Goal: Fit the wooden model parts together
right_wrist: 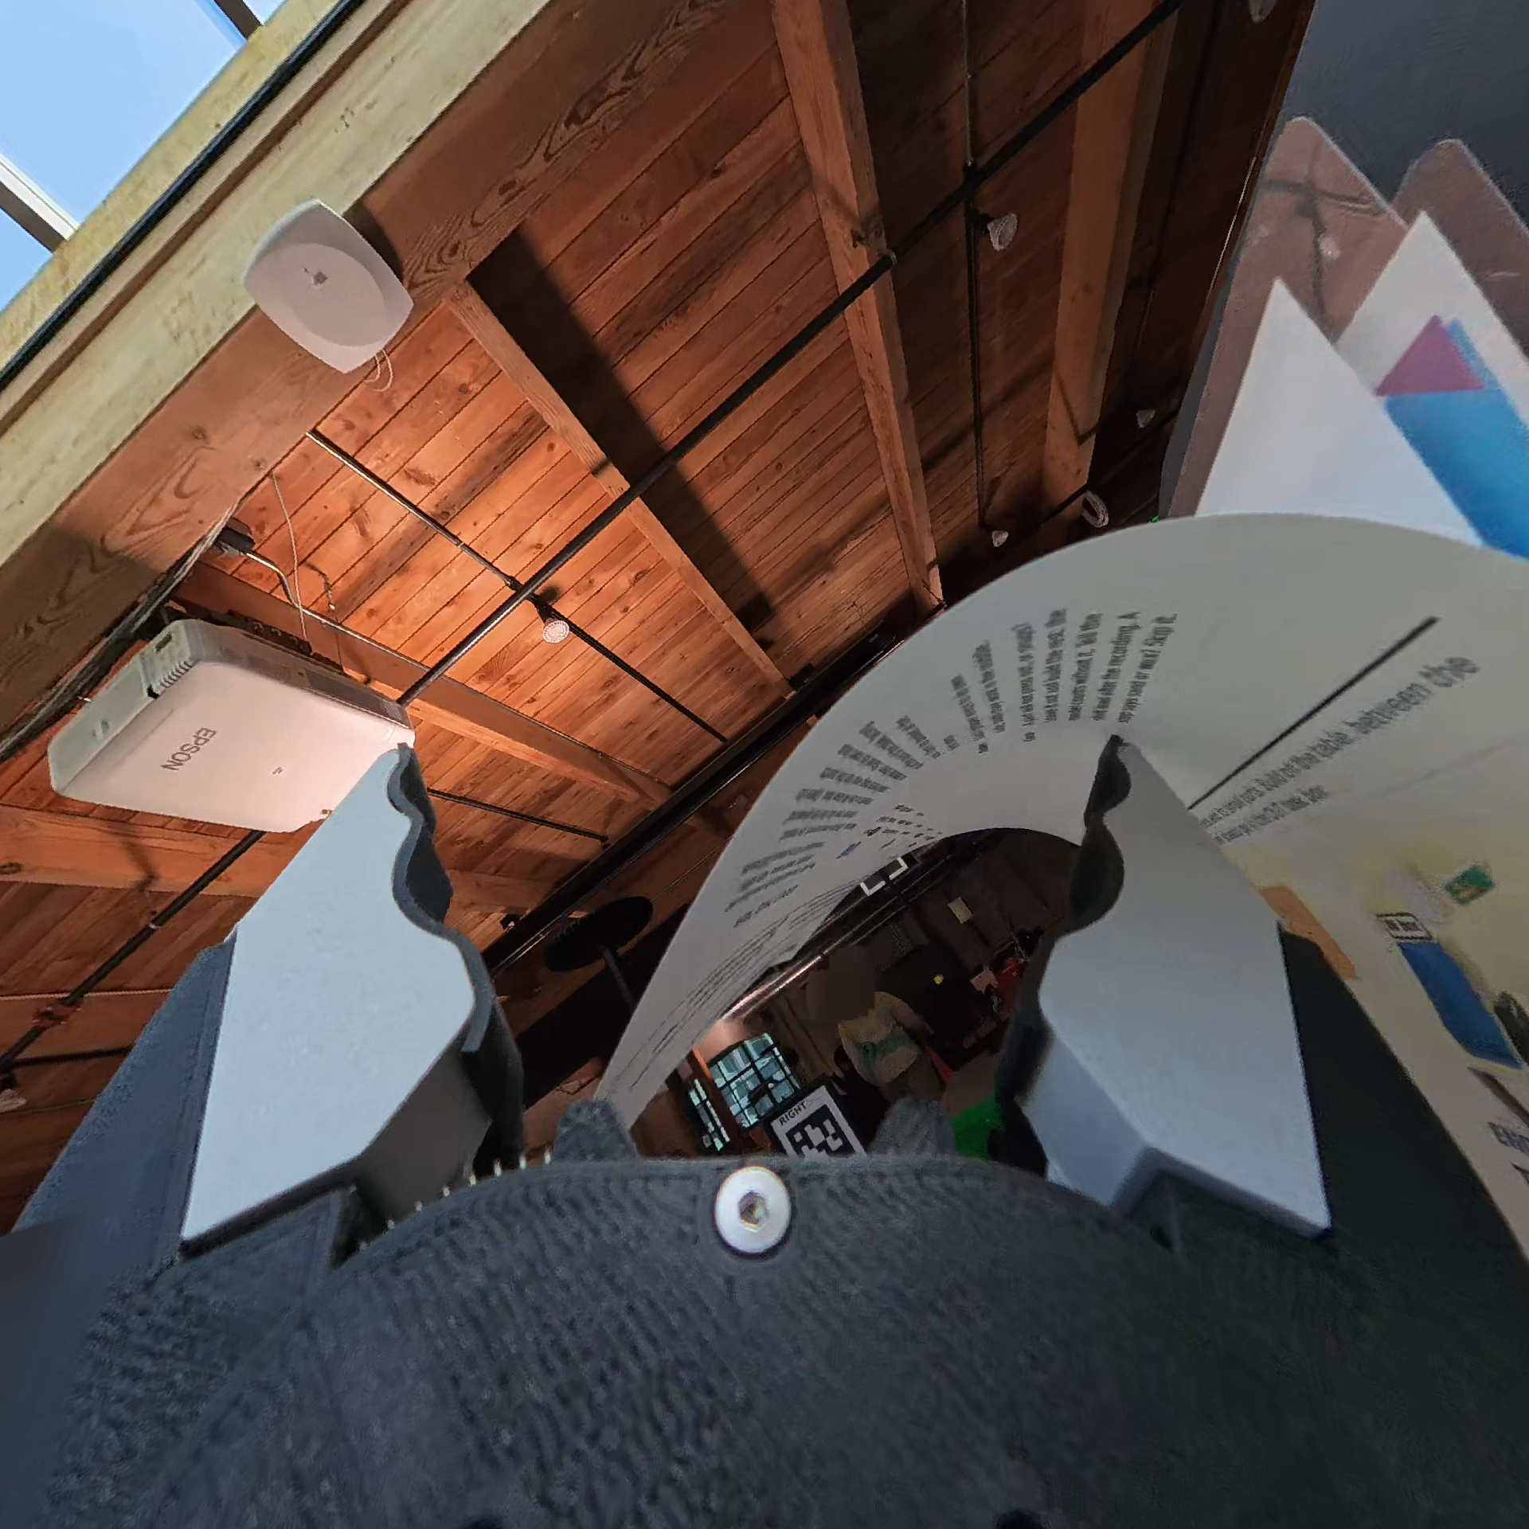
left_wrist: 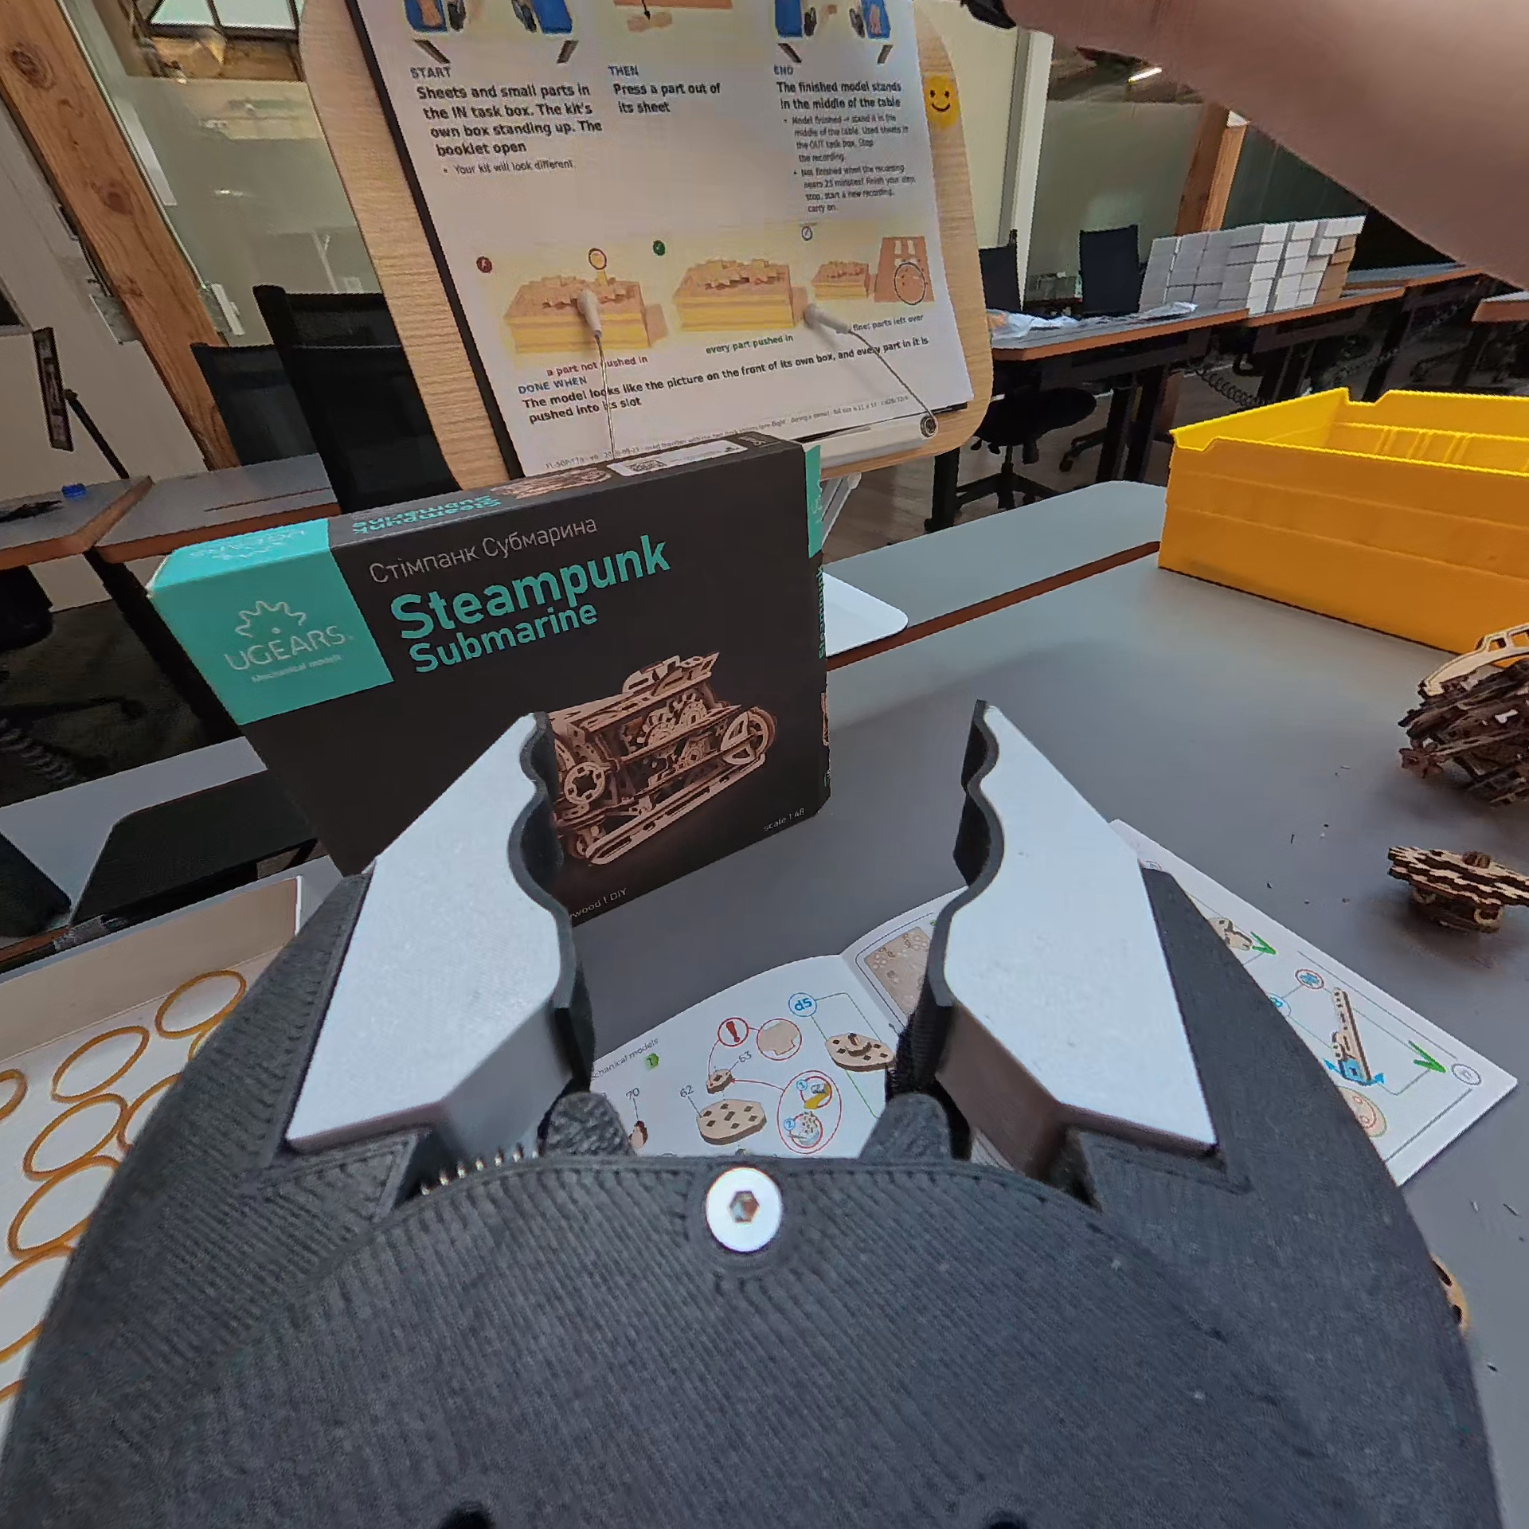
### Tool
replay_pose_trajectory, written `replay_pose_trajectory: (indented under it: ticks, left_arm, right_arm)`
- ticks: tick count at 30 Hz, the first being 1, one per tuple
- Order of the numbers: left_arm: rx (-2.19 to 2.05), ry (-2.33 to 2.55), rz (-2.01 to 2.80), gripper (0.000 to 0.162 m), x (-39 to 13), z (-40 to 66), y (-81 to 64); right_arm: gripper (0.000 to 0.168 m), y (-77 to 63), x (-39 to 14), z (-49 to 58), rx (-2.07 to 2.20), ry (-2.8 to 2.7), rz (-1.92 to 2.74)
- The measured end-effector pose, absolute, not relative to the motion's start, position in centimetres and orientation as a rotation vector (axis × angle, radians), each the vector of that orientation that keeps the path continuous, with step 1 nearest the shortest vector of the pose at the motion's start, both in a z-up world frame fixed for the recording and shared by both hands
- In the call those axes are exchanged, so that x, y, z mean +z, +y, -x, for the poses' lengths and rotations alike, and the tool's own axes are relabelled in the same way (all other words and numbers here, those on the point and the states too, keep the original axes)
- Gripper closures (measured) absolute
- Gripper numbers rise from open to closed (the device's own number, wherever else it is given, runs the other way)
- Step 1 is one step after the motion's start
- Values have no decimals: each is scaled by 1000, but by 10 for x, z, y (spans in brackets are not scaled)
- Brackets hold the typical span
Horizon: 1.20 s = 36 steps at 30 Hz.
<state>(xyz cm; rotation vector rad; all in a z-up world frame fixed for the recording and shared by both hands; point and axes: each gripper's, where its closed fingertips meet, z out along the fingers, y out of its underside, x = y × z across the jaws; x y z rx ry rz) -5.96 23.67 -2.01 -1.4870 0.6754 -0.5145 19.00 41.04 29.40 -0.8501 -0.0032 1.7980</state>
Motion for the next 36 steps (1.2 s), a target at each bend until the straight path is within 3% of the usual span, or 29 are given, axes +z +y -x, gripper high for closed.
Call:
replay_pose_trajectory:
  ticks: [16, 26, 36]
  left_arm:
    - [-501, 704, 1514, 62, -28, 55, 236]
    - [-432, 698, 1516, 60, -27, 55, 236]
    - [-261, 650, 1618, 56, -46, 65, 242]
  right_arm:
    - [15, 462, 302, -193, 1349, 113, 1051]
    - [15, 419, 314, -188, 1198, 80, 1108]
    - [28, 241, 366, -88, 334, -262, 1219]
